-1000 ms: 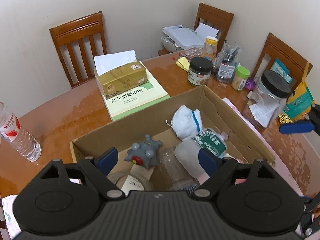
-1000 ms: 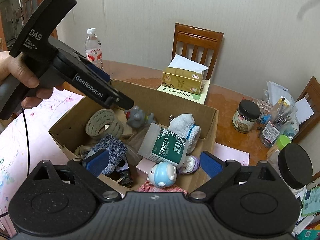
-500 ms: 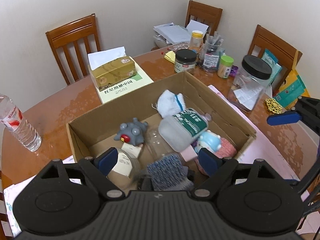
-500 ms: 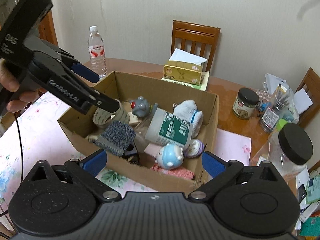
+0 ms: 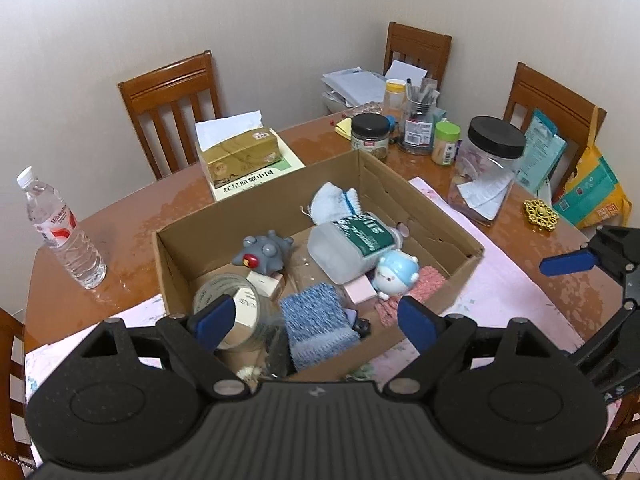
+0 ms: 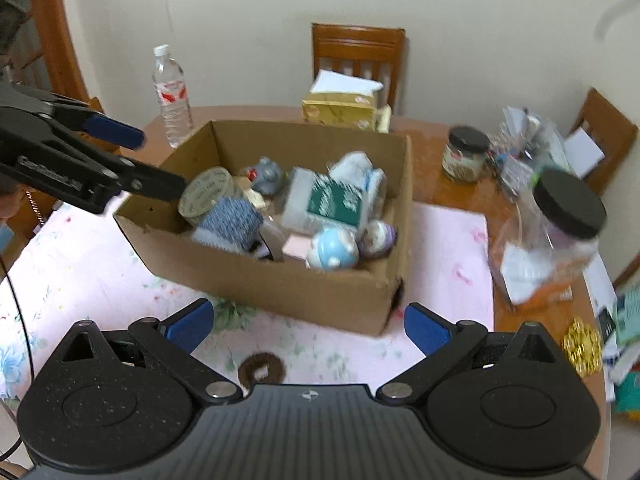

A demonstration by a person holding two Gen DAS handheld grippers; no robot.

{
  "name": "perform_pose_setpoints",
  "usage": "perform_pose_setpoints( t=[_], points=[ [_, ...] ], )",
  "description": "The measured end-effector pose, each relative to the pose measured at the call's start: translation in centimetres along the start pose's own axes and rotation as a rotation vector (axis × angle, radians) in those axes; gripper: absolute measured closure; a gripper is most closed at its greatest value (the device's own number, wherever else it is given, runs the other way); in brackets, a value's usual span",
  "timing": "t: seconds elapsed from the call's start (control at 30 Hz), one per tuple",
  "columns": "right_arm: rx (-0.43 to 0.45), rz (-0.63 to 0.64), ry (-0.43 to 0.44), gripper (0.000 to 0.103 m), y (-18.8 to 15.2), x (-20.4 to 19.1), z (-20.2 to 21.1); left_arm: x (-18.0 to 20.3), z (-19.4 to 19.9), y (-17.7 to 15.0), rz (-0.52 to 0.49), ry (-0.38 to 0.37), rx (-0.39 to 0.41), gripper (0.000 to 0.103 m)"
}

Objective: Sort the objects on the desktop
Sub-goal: 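Reach the left gripper to the brown scrunchie and grasp it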

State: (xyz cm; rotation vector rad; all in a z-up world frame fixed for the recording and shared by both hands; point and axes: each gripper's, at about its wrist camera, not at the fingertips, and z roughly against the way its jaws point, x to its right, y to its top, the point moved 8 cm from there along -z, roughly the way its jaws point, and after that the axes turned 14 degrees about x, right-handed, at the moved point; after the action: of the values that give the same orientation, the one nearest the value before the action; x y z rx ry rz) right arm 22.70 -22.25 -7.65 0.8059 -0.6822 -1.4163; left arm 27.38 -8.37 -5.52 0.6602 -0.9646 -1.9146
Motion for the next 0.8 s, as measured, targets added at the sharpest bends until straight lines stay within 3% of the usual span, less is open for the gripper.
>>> perform_pose_setpoints(
  t=[0.23,0.67,0.8],
  points=[
    [-0.039,-0.057,-0.06,0.0,-2.6,0.9,1.2,2.6,0.8,-2.3,-0.046,-0.016,-0.023,0.015],
    [-0.092,-0.137,-0.113,0.0,-6.8,2.8,2.8,6.8,-1.0,-7.1,-0.024,-0.092,-0.028,0.015],
    [-0.095,-0.138,-0.142,0.0,-7.5,3.6,3.0,7.4,-2.0,-8.4,-0.003,-0.083,-0.049,0.015]
  ],
)
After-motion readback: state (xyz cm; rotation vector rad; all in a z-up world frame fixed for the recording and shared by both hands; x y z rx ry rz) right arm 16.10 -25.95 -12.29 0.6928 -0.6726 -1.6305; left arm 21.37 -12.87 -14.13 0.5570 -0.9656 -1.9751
